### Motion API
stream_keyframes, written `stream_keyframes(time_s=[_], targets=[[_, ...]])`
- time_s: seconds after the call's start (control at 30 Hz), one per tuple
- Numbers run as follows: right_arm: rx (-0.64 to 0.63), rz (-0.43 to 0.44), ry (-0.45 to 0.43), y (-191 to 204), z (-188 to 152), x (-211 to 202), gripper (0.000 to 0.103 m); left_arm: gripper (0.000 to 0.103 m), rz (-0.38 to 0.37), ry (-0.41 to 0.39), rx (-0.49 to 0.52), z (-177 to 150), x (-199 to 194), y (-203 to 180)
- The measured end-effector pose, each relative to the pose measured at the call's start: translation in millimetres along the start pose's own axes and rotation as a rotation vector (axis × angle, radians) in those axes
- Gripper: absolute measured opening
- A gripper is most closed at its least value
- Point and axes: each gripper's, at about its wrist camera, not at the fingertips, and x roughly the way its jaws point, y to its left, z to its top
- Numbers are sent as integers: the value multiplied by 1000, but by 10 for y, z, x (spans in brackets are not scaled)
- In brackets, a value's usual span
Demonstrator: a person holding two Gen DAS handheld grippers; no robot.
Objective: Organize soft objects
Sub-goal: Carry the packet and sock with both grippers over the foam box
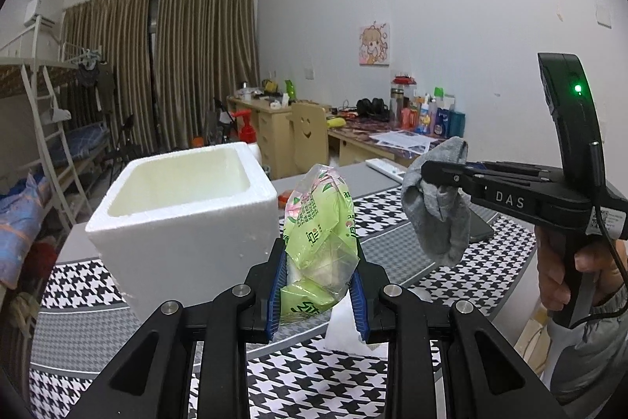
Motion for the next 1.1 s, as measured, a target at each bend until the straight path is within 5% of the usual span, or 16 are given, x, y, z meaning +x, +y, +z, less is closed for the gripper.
stream_keyframes(time_s=[1.1], targets=[[-53, 86, -61, 272, 412, 124, 15, 31, 119, -94, -48, 509, -37, 483]])
